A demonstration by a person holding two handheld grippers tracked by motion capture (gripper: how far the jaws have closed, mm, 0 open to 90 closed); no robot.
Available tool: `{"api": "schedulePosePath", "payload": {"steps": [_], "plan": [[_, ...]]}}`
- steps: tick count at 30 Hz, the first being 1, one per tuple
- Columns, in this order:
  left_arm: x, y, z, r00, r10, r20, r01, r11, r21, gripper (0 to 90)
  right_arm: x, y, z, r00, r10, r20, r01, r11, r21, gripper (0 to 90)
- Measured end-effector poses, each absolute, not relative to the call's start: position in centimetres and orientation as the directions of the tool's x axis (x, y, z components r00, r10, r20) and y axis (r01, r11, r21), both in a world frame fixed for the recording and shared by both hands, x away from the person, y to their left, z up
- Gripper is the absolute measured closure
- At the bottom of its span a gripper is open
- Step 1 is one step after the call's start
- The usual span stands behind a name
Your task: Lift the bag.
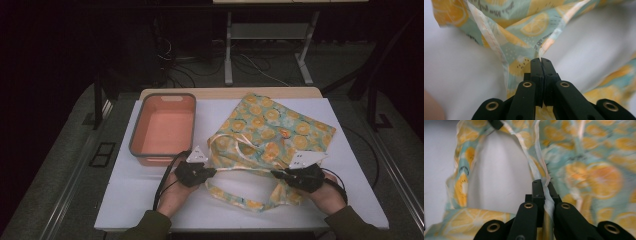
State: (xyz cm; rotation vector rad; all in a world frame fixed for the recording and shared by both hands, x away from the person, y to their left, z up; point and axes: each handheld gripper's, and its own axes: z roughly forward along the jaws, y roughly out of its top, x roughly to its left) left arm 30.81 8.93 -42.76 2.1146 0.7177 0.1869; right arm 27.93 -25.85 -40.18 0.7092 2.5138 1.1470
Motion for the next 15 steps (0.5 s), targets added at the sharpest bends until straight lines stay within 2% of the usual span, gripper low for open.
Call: {"api": "schedulePosePath", "payload": {"steps": [7,15], "plan": [[31.4,8.6,-39.8,0.815,0.566,-0.123,0.345,-0.305,0.888,89.3,30.4,-27.6,-37.5,-0.775,0.624,-0.099,0.279,0.478,0.833,89.9],[31.7,8.0,-37.6,0.819,0.566,-0.097,0.277,-0.241,0.930,89.3,32.2,-28.4,-33.5,-0.723,0.681,-0.119,0.202,0.373,0.906,90.0]]}}
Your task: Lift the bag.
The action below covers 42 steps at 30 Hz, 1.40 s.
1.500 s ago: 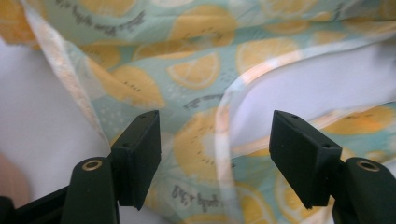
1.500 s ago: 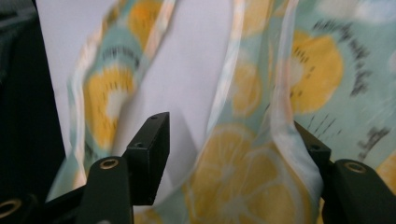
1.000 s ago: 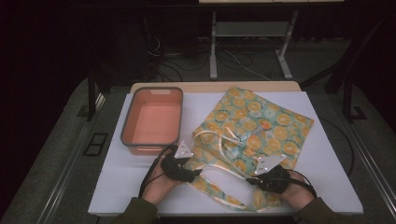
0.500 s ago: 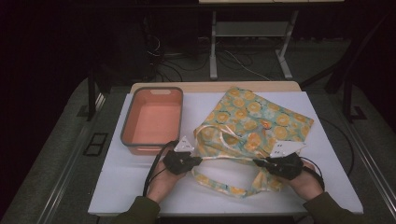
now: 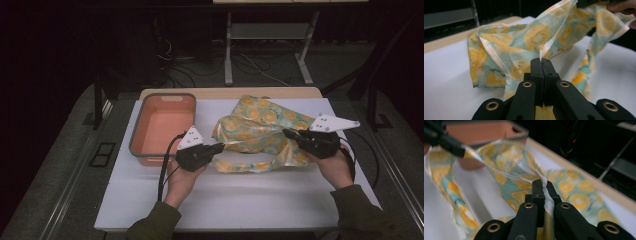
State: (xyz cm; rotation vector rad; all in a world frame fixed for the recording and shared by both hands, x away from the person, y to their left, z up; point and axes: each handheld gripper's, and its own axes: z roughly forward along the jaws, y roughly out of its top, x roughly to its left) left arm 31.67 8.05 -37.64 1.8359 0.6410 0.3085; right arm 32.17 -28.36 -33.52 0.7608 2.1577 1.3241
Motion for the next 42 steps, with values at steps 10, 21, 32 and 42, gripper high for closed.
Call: {"api": "schedulePosePath", "payload": {"steps": [10,21,32,42], "plan": [[32.4,8.0,-37.5,0.819,0.561,-0.118,0.294,-0.233,0.927,88.8,33.4,-29.1,-34.4,-0.720,0.692,-0.054,0.263,0.345,0.901,89.9],[31.9,9.0,-38.7,0.829,0.548,-0.112,0.332,-0.322,0.887,58.2,33.0,-30.3,-37.4,-0.738,0.666,0.106,0.420,0.331,0.845,63.6],[29.1,12.4,-38.7,0.847,0.516,-0.125,0.334,-0.334,0.882,29.0,29.7,-31.8,-37.5,-0.770,0.614,0.174,0.423,0.288,0.859,28.8],[27.2,15.6,-40.7,0.835,0.536,-0.122,0.352,-0.351,0.867,13.3,26.9,-33.2,-39.2,-0.774,0.613,0.157,0.407,0.292,0.865,19.8]]}}
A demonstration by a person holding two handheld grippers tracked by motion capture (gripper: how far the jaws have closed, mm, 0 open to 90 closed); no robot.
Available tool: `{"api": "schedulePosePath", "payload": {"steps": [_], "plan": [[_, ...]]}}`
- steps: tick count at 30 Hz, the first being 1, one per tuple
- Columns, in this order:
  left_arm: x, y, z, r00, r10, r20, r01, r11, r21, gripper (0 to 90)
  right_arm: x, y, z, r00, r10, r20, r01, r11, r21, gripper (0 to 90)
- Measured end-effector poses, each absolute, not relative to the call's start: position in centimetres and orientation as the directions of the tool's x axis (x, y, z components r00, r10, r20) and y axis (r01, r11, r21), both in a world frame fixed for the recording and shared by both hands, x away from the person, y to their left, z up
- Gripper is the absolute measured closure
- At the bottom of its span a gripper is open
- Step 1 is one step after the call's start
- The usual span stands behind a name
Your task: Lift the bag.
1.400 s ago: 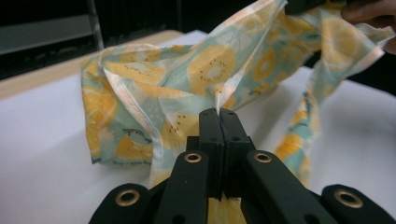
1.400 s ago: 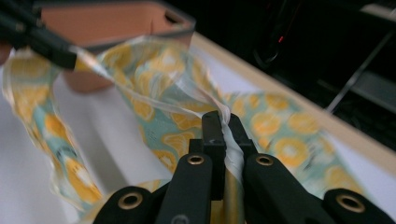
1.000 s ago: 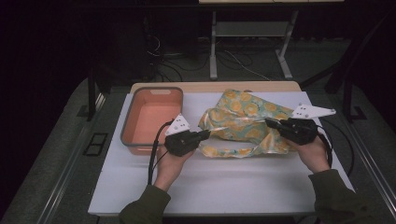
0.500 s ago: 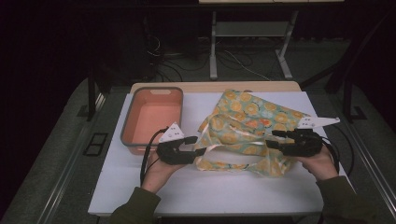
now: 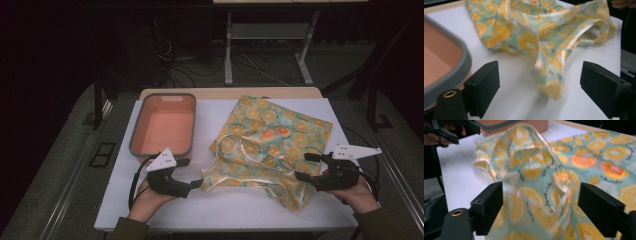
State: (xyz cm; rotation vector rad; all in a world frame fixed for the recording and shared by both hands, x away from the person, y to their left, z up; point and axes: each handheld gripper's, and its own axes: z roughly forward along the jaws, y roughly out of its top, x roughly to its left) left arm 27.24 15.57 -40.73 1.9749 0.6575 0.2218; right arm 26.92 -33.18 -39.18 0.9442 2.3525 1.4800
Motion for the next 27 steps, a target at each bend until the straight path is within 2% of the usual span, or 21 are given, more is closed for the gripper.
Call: {"api": "schedulePosePath", "payload": {"steps": [2,9,27], "plan": [[27.1,16.0,-41.1,0.832,0.545,-0.100,0.348,-0.374,0.860,11.8,26.6,-33.4,-39.7,-0.771,0.615,0.163,0.411,0.285,0.866,18.1],[26.9,17.1,-42.4,0.818,0.563,-0.114,0.372,-0.368,0.852,0.0,26.1,-34.2,-41.8,-0.759,0.633,0.148,0.407,0.285,0.868,13.9],[26.9,17.3,-42.9,0.818,0.564,-0.114,0.374,-0.370,0.850,0.0,26.3,-33.9,-42.8,-0.751,0.647,0.134,0.423,0.316,0.849,13.9]]}}
